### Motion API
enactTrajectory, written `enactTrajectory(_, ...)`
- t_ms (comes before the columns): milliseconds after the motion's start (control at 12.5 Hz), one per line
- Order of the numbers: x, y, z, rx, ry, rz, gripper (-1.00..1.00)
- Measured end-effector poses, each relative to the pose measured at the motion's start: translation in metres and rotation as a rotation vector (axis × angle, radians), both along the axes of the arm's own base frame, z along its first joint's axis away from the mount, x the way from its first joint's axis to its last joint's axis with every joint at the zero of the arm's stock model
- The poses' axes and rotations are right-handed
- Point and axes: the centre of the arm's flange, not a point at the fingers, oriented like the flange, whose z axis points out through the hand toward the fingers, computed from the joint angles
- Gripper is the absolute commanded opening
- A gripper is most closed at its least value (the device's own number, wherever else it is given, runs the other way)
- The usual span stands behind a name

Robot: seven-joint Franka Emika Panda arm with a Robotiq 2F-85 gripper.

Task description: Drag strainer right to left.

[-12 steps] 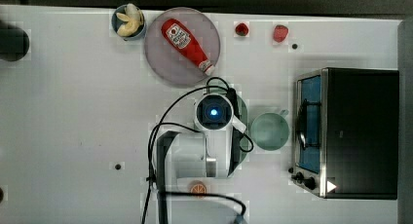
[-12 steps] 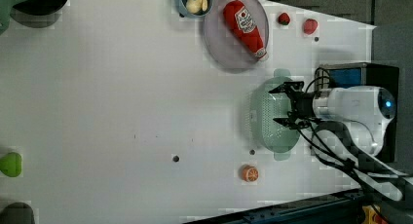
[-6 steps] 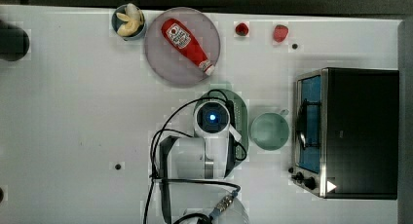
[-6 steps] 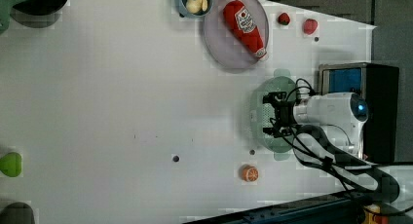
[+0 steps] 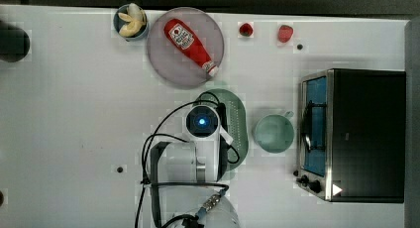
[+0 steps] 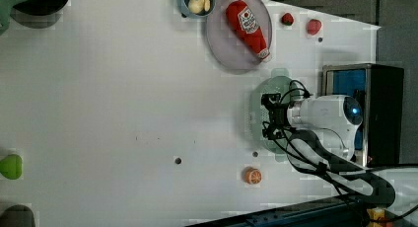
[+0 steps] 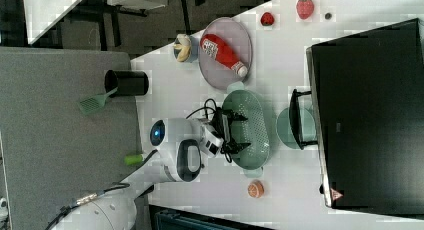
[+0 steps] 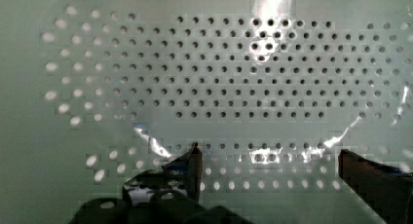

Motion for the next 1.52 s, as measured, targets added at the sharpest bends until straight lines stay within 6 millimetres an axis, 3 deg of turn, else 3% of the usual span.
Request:
enactTrajectory(640,-0.011,0.061,-0.002,-0.003,0.023,-0.098,1.0)
enactTrajectory(800,-0.003,0.093,0.001,-0.006,0.001,-0.076,1.0)
enactTrajectory(1120,-0.008,0.164,0.01,0.028,-0.022,-0.028,1.0)
enactTrajectory(1520,-0.003,0.233,-0.001,0.039,0.026,0.02,1.0)
